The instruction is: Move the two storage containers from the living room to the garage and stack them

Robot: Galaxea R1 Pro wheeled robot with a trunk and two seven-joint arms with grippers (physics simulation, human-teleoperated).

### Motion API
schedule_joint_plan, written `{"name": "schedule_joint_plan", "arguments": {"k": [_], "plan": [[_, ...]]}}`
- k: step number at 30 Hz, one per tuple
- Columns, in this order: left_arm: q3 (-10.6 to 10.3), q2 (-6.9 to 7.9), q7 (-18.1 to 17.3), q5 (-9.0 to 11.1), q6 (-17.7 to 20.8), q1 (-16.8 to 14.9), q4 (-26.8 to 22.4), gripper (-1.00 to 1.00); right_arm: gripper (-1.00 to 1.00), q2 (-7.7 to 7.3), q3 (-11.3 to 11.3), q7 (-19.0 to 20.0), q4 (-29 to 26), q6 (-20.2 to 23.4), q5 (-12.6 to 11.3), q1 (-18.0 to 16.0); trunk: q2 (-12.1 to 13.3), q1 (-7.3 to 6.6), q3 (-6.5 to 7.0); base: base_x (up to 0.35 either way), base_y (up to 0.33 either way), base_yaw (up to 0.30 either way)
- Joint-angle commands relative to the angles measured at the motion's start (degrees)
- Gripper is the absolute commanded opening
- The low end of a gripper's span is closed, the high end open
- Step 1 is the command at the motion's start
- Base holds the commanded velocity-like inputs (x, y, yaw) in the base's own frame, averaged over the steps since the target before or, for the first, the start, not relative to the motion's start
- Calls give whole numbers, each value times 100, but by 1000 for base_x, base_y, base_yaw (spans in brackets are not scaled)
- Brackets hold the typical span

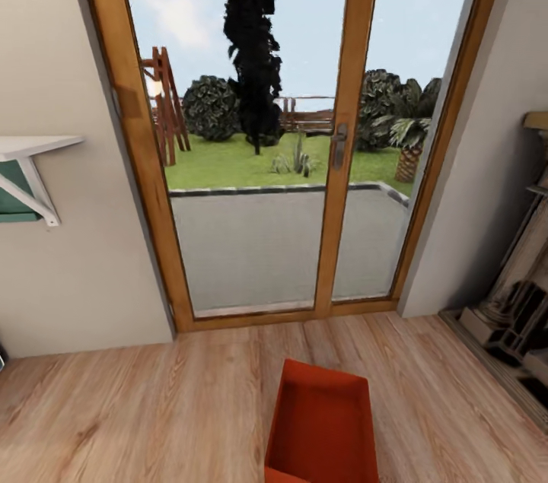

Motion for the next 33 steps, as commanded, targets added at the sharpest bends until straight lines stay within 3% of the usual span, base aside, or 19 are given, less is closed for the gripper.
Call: {"name": "schedule_joint_plan", "arguments": {"k": [1,21,33], "plan": [[27,0,6,47,21,-2,-5,100,100,5,47,-7,14,-24,-46,-6,-3,0,-6,0,0,-245],[30,-6,6,55,21,-2,-5,100,100,5,41,-7,14,-13,-46,-6,-3,0,-6,0,0,-245],[27,-9,6,47,21,-2,-5,100,100,5,42,-6,14,-8,-46,-6,-3,0,-6,220,80,-35]]}}
